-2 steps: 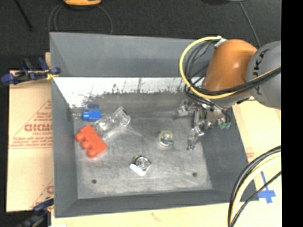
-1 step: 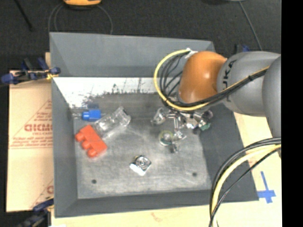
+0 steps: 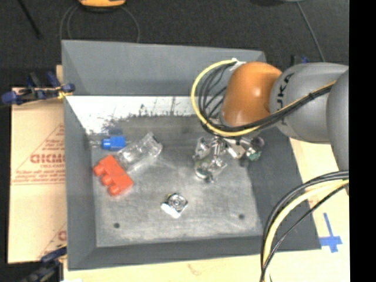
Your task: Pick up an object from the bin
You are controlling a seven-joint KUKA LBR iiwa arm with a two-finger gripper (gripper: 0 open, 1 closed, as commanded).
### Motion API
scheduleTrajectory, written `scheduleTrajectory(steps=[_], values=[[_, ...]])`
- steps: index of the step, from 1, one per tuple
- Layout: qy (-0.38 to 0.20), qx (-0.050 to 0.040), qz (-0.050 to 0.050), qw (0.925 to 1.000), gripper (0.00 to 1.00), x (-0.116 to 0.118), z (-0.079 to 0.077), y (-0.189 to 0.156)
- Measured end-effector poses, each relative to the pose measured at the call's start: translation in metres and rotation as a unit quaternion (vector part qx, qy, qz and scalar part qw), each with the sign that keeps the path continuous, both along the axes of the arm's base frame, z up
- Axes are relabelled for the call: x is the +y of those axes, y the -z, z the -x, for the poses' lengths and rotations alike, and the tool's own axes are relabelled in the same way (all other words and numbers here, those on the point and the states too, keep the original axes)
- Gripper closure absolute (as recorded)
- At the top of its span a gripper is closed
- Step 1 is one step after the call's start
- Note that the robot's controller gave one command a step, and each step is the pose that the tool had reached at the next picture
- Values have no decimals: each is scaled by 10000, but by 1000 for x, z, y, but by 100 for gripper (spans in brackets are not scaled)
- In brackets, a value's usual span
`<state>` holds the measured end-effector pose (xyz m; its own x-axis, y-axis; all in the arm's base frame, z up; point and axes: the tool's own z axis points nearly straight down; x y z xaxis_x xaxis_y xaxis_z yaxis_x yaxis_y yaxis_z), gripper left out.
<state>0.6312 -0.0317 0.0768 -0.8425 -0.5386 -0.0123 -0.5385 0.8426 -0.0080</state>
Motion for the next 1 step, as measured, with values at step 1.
scheduleTrajectory(steps=[1], values=[[-1466, 13, 20, 9892, 100, 11, 54, -232]])
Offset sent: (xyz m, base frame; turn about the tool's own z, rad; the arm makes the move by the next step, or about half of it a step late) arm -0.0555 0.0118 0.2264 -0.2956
